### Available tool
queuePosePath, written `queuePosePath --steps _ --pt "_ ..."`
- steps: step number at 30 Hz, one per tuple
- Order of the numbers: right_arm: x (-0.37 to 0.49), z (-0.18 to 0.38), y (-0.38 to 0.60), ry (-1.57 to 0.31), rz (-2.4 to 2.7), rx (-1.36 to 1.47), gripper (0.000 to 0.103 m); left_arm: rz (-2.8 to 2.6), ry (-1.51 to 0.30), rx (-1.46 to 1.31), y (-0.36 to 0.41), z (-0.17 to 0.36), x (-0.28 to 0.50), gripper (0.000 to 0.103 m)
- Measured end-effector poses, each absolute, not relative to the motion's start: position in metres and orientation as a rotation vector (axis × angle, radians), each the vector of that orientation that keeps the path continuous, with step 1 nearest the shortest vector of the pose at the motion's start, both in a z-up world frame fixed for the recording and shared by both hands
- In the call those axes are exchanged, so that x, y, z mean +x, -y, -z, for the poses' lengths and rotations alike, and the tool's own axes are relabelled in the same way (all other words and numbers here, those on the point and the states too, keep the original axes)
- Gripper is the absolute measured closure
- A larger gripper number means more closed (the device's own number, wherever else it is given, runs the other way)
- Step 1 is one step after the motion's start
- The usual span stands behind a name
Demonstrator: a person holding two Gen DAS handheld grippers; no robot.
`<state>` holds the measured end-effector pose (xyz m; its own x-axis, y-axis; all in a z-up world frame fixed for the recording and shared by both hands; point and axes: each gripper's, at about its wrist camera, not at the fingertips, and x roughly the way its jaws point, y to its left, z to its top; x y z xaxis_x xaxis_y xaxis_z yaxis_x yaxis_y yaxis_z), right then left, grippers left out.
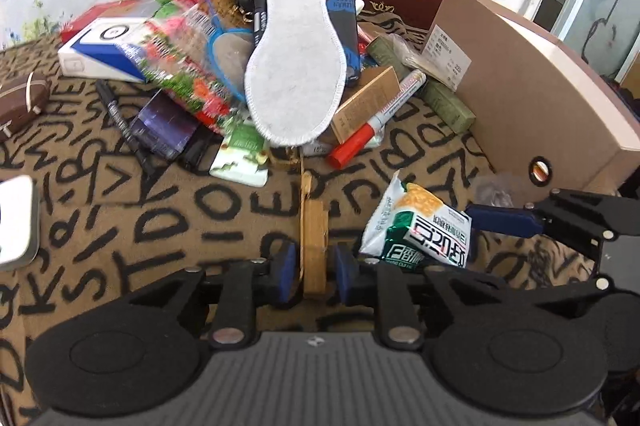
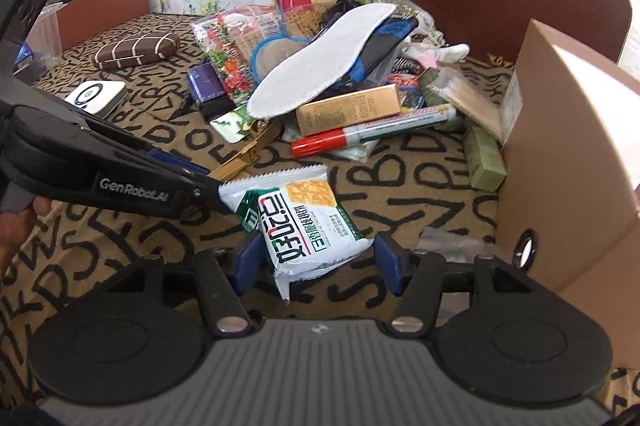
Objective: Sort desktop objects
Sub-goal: 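Grasp the wooden clothespin with the left tool while the right tool approaches the snack packet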
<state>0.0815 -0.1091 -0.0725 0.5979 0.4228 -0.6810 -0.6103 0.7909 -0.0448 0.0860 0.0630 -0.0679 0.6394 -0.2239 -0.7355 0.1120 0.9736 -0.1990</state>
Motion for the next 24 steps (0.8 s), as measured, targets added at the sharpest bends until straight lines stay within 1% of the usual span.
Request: queuePosePath --steps 2,5,9,13,17,24 --pt "0.076 0.071 0.111 -0.720 -0.626 -0.294 0.049 0.195 -0.867 -0.147 -0.072 0.068 0.078 0.082" --pt "0.066 0.068 0.113 -0.736 -0.650 -0.299 0.050 0.210 -0.888 -0.152 -0.080 0.067 0.066 0.087" --pt "0.056 0.065 0.113 -0.742 -0.698 -0.312 0.049 0.216 -0.875 -0.172 -0.081 0.062 0.060 0.087" --pt "0.058 0.065 0.112 -0.734 -0.673 -0.317 0.049 0.228 -0.839 -0.152 -0.066 0.059 0.070 0.086" --pt "0.059 0.064 0.116 -0.734 -0.667 -0.316 0.048 0.229 -0.870 -0.132 -0.058 0.067 0.084 0.085" --pt "0.068 0.068 0.112 -0.728 -0.658 -0.329 0.045 0.208 -0.855 -0.136 -0.050 0.070 0.092 0.085"
